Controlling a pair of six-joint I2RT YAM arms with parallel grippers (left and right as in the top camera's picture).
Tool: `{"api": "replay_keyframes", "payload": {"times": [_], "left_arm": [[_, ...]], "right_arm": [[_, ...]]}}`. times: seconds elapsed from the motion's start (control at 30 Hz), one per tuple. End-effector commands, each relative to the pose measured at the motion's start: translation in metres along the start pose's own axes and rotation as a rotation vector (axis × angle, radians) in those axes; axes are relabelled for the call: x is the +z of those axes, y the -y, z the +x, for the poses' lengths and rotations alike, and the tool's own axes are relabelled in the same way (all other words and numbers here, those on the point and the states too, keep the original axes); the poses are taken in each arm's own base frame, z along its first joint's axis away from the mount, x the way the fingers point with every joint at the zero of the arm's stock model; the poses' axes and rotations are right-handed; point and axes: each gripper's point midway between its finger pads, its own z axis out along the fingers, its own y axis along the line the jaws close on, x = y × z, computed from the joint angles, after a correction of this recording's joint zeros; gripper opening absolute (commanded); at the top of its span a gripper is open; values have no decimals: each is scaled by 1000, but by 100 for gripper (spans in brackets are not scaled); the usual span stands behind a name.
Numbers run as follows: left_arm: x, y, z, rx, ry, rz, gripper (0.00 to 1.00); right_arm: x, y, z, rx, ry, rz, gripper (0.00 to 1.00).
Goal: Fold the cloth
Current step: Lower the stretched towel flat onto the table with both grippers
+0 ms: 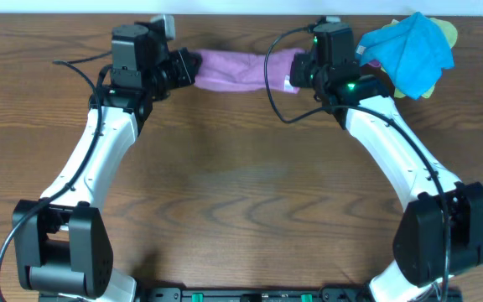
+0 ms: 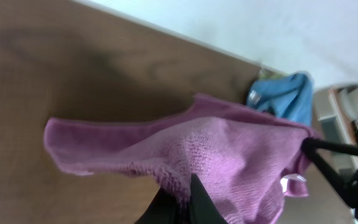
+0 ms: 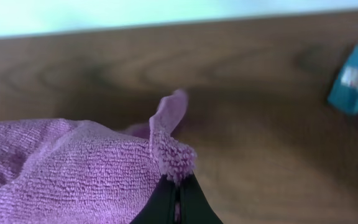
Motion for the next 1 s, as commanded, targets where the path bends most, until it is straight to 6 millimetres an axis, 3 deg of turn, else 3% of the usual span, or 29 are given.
{"api": "replay_keyframes", "payload": {"times": [0.0, 0.23, 0.47, 0.63, 0.83, 0.97], "left_arm": [[-4, 0, 4, 65, -37, -3, 6], [-10, -19, 49, 65, -214, -73, 6], [-30, -35, 105, 43, -444, -133, 6], [-42, -43, 137, 26, -560, -153, 6], [-48, -59, 178, -38, -656, -174, 6], [-52, -67, 202, -70, -703, -184, 6]], "right_arm": [[-7, -3, 4, -37, -29, 8, 1], [-16, 3, 62, -93, -253, 58, 1], [-29, 1, 102, -136, -402, 85, 1], [-36, 4, 146, -116, -522, 126, 1], [-44, 10, 186, -100, -577, 149, 1], [-52, 19, 203, -78, -571, 153, 1]]}}
